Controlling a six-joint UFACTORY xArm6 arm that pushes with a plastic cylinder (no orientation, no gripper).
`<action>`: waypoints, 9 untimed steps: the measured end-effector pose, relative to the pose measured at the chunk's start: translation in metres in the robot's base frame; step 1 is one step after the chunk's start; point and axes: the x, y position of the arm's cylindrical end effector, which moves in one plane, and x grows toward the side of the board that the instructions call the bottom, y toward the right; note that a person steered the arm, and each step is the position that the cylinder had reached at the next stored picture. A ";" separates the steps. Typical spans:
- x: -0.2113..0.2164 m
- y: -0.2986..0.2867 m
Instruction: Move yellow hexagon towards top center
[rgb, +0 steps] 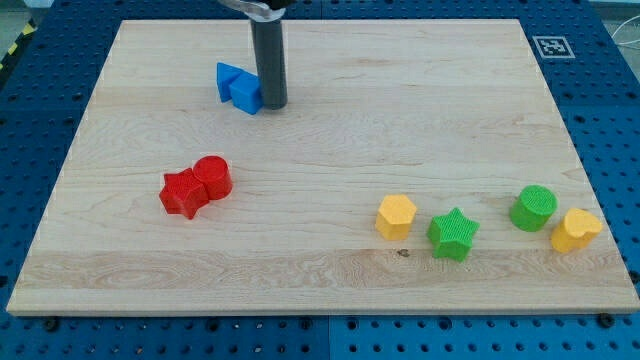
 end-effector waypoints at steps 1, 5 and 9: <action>-0.001 0.003; 0.171 0.041; 0.164 0.219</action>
